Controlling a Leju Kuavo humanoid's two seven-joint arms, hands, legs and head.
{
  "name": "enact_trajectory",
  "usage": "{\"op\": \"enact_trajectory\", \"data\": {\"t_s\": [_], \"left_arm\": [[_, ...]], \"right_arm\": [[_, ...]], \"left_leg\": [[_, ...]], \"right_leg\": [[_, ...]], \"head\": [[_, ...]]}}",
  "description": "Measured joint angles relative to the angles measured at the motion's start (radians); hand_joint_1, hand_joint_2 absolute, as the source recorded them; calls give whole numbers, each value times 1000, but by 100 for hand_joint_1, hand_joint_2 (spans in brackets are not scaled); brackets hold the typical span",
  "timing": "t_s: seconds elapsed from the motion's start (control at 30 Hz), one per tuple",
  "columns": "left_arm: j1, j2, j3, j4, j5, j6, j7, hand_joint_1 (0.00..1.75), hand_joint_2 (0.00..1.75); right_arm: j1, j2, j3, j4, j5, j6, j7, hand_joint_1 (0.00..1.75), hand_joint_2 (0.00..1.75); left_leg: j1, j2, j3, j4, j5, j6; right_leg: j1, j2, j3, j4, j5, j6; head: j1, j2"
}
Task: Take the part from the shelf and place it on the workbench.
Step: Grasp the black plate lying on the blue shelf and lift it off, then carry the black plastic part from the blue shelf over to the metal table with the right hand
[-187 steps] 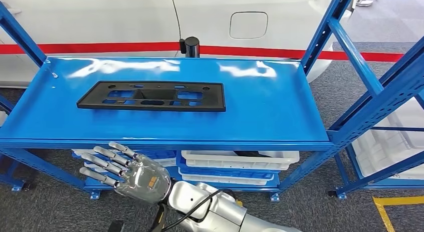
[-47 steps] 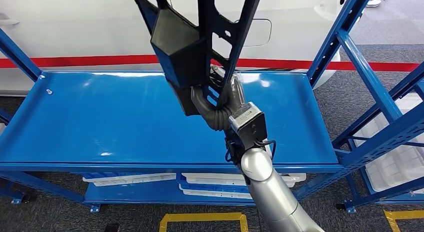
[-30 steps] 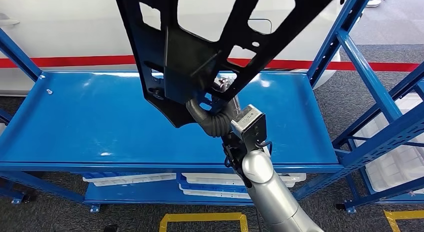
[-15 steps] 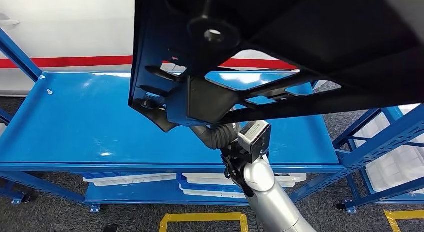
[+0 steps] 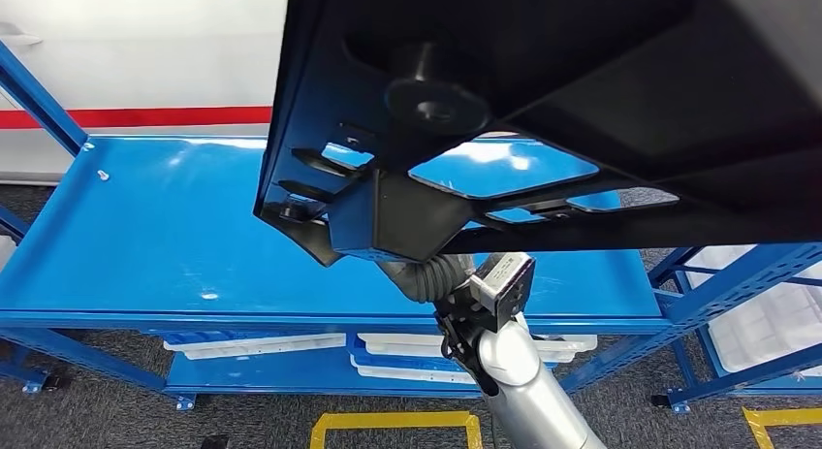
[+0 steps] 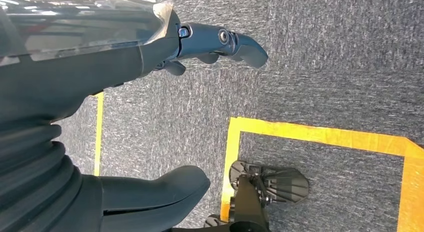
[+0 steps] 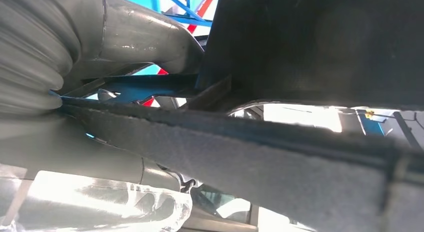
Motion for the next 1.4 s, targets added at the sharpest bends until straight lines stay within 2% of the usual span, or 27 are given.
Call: {"op": "enact_trajectory", "data": {"t_s": [0.07, 0.1, 0.17, 0.23, 0.27, 0.3, 0.37, 0.4, 0.43, 0.47, 0.5, 0.57, 0.63, 0.67, 0.77, 0.83, 0.9, 0.93, 0.97, 1.0, 1.03, 1.07, 1.1, 1.17, 1.27, 1.33, 1.4], "left_arm": [[0, 0, 0, 0, 1, -1, 0, 0, 175], [0, 0, 0, 0, 2, -1, 0, 0, 175], [1, 1, 0, 0, 4, -1, 0, 0, 175], [3, 2, 0, 0, 5, 0, 0, 0, 175], [4, 3, 0, 0, 5, 0, 0, 0, 175], [5, 3, 0, 0, 6, 0, 0, 0, 175], [5, 3, 0, 0, 6, 0, 0, 0, 175], [6, 3, 0, 0, 6, 0, 0, 0, 175], [6, 3, 0, 0, 6, -1, 0, 0, 175], [6, 3, 0, 0, 6, -2, 0, 0, 175], [6, 3, 0, 0, 6, -4, -1, 0, 175], [6, 4, 0, 0, 6, -7, -4, 0, 175], [5, 6, 0, -2, 6, -8, -8, 0, 175], [5, 6, 0, -2, 6, -8, -9, 0, 175], [6, 4, 0, -2, 6, -8, -11, 0, 175], [5, 3, 0, -2, 6, -8, -12, 0, 175], [5, 2, 1, -2, 6, -9, -12, 0, 175], [5, 1, 1, -2, 6, -10, -11, 0, 175], [5, 1, 1, -2, 7, -11, -9, 0, 175], [5, 0, 1, -2, 8, -11, -7, 0, 175], [5, 0, 1, -2, 9, -11, -5, 0, 175], [5, 0, 1, -2, 10, -11, -3, 0, 175], [5, 0, 1, -2, 10, -11, -1, 0, 175], [5, -1, 2, -2, 11, -11, 2, 0, 175], [7, -1, 3, -2, 13, -11, 4, 0, 175], [7, -1, 5, -1, 14, -10, 4, 0, 175], [7, -1, 8, -1, 15, -10, 4, 0, 175]], "right_arm": [[0, -3, 1, 0, -1, 0, 0, 175, 175], [1, -4, 1, 0, -1, 0, 0, 175, 175], [4, -5, 1, -1, -1, 0, 0, 175, 175], [5, -6, 1, -1, -1, 0, 0, 175, 175], [5, -5, 1, -1, -1, -1, 0, 175, 175], [5, -4, 1, -2, -1, -2, 0, 175, 175], [6, -3, 1, -5, -1, -4, -1, 175, 175], [8, -3, 1, -6, 0, -5, -1, 175, 175], [10, -3, 1, -6, 1, -7, 0, 175, 175], [12, -4, 1, -6, 2, -9, 0, 175, 175], [14, -4, 1, -6, 3, -11, 0, 175, 175], [16, -4, 1, -8, 3, -13, 1, 175, 175], [16, -3, 1, -12, 4, -14, 1, 175, 175], [16, -3, 1, -14, 4, -14, 1, 175, 175], [17, -5, 0, -15, 4, -14, 2, 175, 175], [17, -7, 0, -15, 4, -14, 2, 175, 175], [19, -10, 0, -15, 5, -13, 2, 175, 175], [21, -12, 0, -15, 5, -12, 2, 175, 175], [22, -13, 1, -15, 5, -10, 2, 175, 175], [21, -14, 1, -15, 6, -8, 2, 175, 175], [20, -14, 1, -15, 6, -6, 3, 175, 175], [18, -13, 1, -15, 8, -3, 3, 175, 175], [15, -12, 2, -15, 9, 0, 4, 175, 175], [9, -8, 4, -14, 13, 4, 4, 175, 175], [2, -4, 10, -11, 16, 10, 1, 175, 175], [-8, -1, 16, -6, 16, 15, -3, 175, 175], [-16, 3, 18, -1, 14, 18, -7, 175, 175]], "left_leg": [[3, -2, -6, 9, 1, -10], [3, -4, -10, 13, 2, -17], [2, -8, -17, 21, 7, -31], [5, -9, -24, 24, 12, -44], [7, -8, -32, 33, 0, -49], [8, -7, -44, 60, -29, -54], [9, -4, -80, 170, -120, -61], [10, -4, -98, 239, -159, -62], [10, -4, -108, 291, -179, -62], [10, -4, -103, 314, -179, -59], [9, -5, -79, 299, -162, -54], [2, -7, 14, 173, -116, -30], [-8, -10, 92, 50, -103, -7], [-14, -11, 107, 22, -105, 0], [-18, -6, 106, -7, -81, 9], [-12, 1, 96, -26, -59, 15], [-12, 4, 75, -27, -41, 16], [-12, 5, 63, -25, -33, 14], [-10, 7, 51, -23, -26, 11], [-8, 8, 38, -19, -19, 7], [-4, 9, 25, -11, -14, 3], [-1, 9, 11, 0, -10, -2], [0, 8, -3, 13, -8, -8], [-2, 7, -27, 34, 0, -20], [0, 6, -46, 41, 13, -39], [4, 4, -66, 84, -45, -50], [6, 2, -93, 198, -147, -58]], "right_leg": [[-8, -2, 79, -142, 51, 24], [-9, 1, 109, -194, 70, 27], [-7, 7, 125, -230, 80, 19], [-7, 8, 113, -227, 87, 5], [-8, 8, 106, -227, 92, -4], [-9, 7, 99, -228, 99, -15], [-6, 3, 82, -227, 112, -34], [-2, 1, 75, -227, 118, -40], [2, -1, 69, -227, 123, -43], [7, -2, 63, -226, 128, -45], [12, -2, 57, -226, 133, -46], [17, -2, 51, -226, 141, -46], [20, -3, 46, -226, 149, -39], [17, -4, 44, -226, 154, -32], [12, -5, 29, -219, 157, -10], [13, -4, 2, -162, 106, -11], [9, -4, -36, -41, 30, -12], [6, -4, -48, 17, 7, -6], [2, -5, -49, 51, 4, 6], [-1, -5, -34, 50, 19, 21], [-5, -5, -1, 11, 46, 37], [-10, -5, 44, -55, 67, 50], [-10, -5, 90, -126, 75, 55], [-8, -4, 141, -216, 63, 47], [-7, -4, 126, -224, 66, 17], [-10, -5, 104, -225, 86, -13], [-7, -7, 83, -224, 107, -33]], "head": [[0, 0], [0, 0], [-1, 0], [-1, 0], [-2, 0], [-3, 0], [-4, 0], [-4, 0], [-4, 0], [-4, 0], [-4, 0], [-4, 0], [-4, 0], [-4, 0], [-5, 0], [-3, 0], [-1, 0], [-1, 0], [-1, 0], [-1, 0], [-1, 0], [-1, 0], [-1, 0], [-2, 0], [-3, 0], [-4, 0], [-6, 0]]}}
